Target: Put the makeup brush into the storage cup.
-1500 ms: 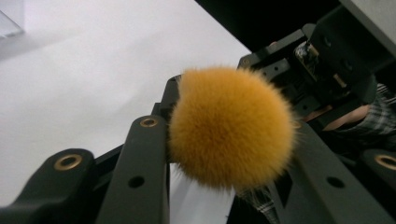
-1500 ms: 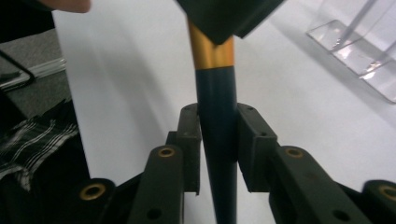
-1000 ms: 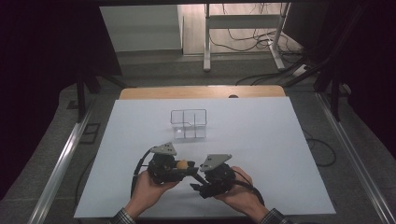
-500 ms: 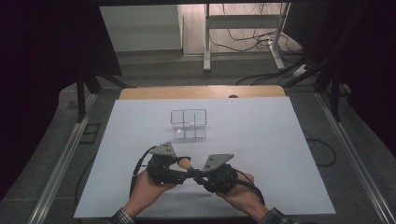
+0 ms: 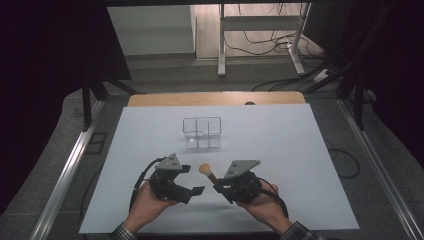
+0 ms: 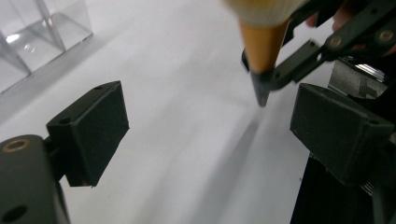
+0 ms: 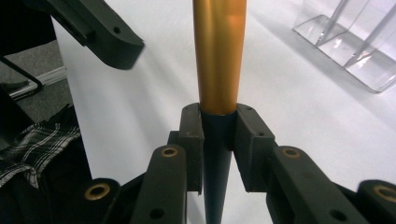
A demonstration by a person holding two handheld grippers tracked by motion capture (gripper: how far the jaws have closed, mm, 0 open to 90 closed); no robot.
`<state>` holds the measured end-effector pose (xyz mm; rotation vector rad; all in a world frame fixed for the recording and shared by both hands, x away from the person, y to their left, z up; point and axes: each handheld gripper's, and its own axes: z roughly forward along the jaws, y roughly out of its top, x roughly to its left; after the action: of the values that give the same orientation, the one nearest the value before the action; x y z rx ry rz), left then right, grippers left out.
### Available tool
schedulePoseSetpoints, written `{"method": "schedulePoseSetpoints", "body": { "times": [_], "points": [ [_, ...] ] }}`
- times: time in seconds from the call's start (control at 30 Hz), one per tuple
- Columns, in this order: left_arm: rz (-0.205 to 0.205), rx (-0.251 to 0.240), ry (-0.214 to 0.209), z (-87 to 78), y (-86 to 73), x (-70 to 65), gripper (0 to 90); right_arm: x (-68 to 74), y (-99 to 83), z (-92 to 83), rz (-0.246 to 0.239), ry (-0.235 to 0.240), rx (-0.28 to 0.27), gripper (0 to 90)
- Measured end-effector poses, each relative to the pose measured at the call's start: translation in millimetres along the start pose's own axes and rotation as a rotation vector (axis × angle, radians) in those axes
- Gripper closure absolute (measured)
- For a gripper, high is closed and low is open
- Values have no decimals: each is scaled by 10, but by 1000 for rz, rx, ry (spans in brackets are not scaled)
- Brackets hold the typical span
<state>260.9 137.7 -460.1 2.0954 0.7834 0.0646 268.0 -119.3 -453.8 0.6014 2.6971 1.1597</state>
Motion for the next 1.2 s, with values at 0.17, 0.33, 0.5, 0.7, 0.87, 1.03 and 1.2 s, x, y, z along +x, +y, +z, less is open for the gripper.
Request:
{"method": "schedulePoseSetpoints", "body": {
  "times": [0.17, 0.33, 0.5, 0.7, 0.87, 1.03, 1.2],
  "points": [
    [0, 7, 10, -72, -54, 46, 98, -38, -11, -45, 10, -4, -11, 736],
    [13, 37, 37, -98, -121, 73, 69, -69, -13, -92, 19, -11, -24, 736],
    [23, 63, 63, -100, -169, 94, 42, -101, -19, -139, 27, -20, -35, 736],
    [39, 86, 93, -113, -237, 117, 20, -151, -30, -200, 43, -32, -52, 736],
    [41, 87, 124, -151, -308, 147, 9, -202, -36, -254, 65, -40, -68, 736],
    [31, 75, 138, -207, -371, 187, 6, -273, -39, -287, 81, -54, -80, 736],
    [5, 74, 140, -257, -463, 212, 7, -340, -34, -309, 100, -65, -92, 736]
  ]
}}
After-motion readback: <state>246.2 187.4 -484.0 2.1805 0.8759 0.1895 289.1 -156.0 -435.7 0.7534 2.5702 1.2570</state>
